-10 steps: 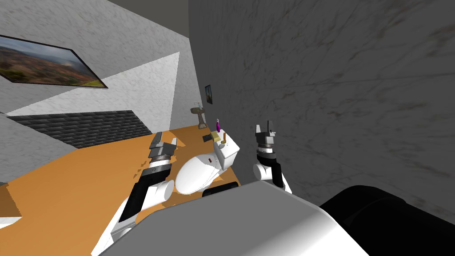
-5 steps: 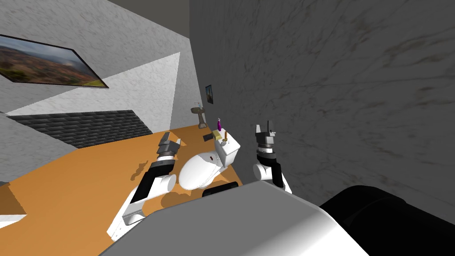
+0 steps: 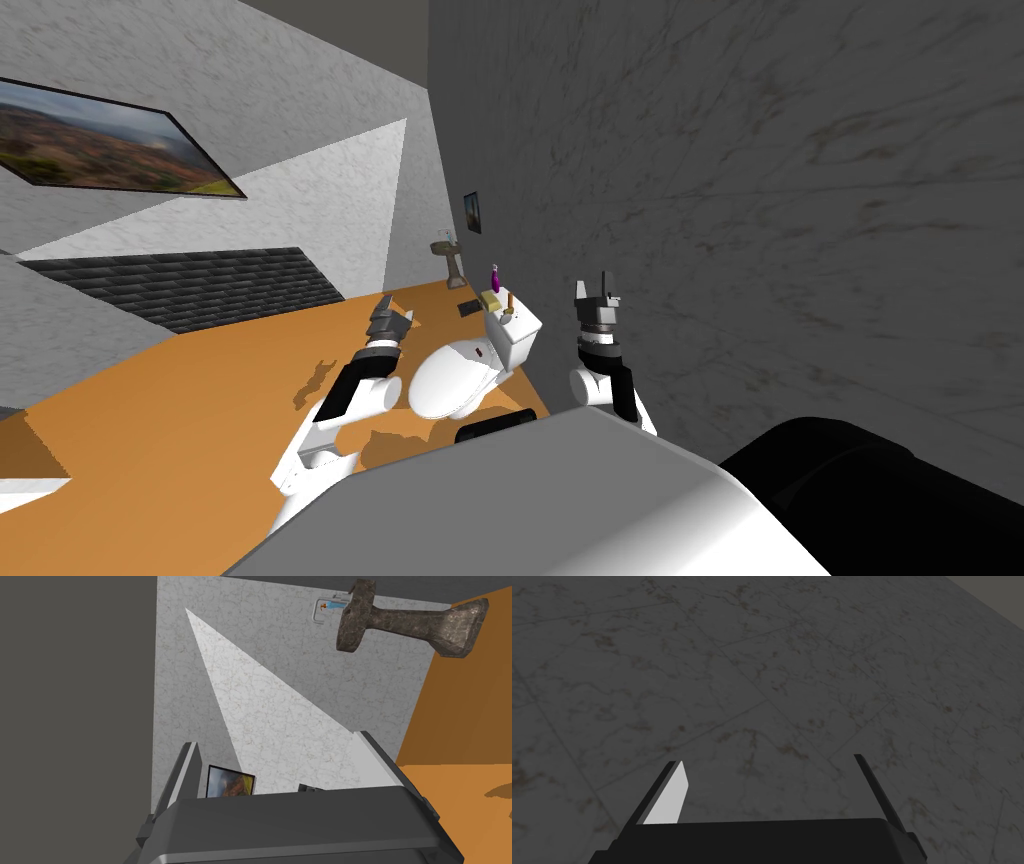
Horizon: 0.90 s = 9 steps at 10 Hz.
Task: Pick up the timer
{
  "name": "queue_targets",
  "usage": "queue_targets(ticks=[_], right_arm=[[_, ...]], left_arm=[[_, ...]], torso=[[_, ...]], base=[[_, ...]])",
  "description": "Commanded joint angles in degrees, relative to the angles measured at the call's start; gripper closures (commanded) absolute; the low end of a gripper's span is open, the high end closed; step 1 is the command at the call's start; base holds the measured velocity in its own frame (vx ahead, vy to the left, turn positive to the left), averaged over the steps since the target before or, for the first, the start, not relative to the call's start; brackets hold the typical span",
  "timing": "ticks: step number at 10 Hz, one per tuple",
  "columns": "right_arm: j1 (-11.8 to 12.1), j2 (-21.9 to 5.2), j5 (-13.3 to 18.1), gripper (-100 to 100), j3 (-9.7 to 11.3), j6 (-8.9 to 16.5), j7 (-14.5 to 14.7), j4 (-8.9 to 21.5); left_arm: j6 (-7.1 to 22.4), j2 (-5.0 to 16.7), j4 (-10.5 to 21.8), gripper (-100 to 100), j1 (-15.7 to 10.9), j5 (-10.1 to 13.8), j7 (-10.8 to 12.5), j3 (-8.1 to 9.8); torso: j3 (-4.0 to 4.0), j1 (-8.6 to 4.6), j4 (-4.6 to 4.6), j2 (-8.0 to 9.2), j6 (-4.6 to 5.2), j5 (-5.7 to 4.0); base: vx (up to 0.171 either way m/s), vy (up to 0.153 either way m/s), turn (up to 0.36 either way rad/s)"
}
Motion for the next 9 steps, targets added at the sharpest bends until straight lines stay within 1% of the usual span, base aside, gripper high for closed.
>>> queue_targets(ticks=[1,2,3,4,5,6,7,8,9], right_arm=[[0.0,0.0,0.0,0,0.0,0.0,0.0,0.0],[0.0,0.0,0.0,0,0.0,0.0,0.0,0.0],[0.0,0.0,0.0,0,0.0,0.0,0.0,0.0],[0.0,0.0,0.0,0,0.0,0.0,0.0,0.0],[0.0,0.0,0.0,0,0.0,0.0,0.0,0.0],[0.0,0.0,0.0,0,0.0,0.0,0.0,0.0],[0.0,0.0,0.0,0,0.0,0.0,0.0,0.0],[0.0,0.0,0.0,0,0.0,0.0,0.0,0.0],[0.0,0.0,0.0,0,0.0,0.0,0.0,0.0]], left_arm=[[2.3,0.3,1.5,-100,-1.1,0.3,0.3,0.20],[4.2,0.5,3.7,-100,-3.7,0.9,0.8,0.69],[5.5,0.5,3.7,-100,-3.7,0.9,0.8,0.69],[7.3,0.7,6.1,-100,-6.2,1.5,1.4,1.17],[8.7,0.7,6.1,-100,-6.3,1.5,1.4,1.17],[10.7,1.0,8.6,-100,-8.9,2.2,2.0,1.65],[12.0,1.0,8.6,-100,-9.1,2.2,2.0,1.65],[14.0,1.1,11.1,-100,-11.7,2.8,2.6,2.10],[15.4,1.1,11.1,-100,-11.9,2.8,2.6,2.10]], torso=[[0.00,0.00,0.00,0.00,0.00,0.00],[0.00,-0.01,0.00,-0.01,-0.01,0.01],[0.00,0.00,0.00,0.00,0.00,0.00],[-0.01,-0.04,0.00,-0.03,-0.01,0.00],[-0.01,-0.02,0.00,-0.03,0.00,0.00],[-0.02,-0.05,-0.01,-0.05,-0.01,0.00],[-0.01,-0.01,0.00,-0.02,0.00,0.00],[-0.01,-0.04,0.00,-0.03,-0.01,0.00],[-0.01,-0.05,0.00,-0.02,0.00,0.00]], base=[[-0.066,0.057,-0.015],[-0.068,0.061,-0.018],[-0.057,0.049,-0.019],[-0.061,0.054,-0.016],[-0.055,0.047,-0.021],[-0.066,0.058,-0.030],[-0.062,0.050,-0.020],[-0.065,0.048,-0.033],[-0.053,0.045,-0.021]])
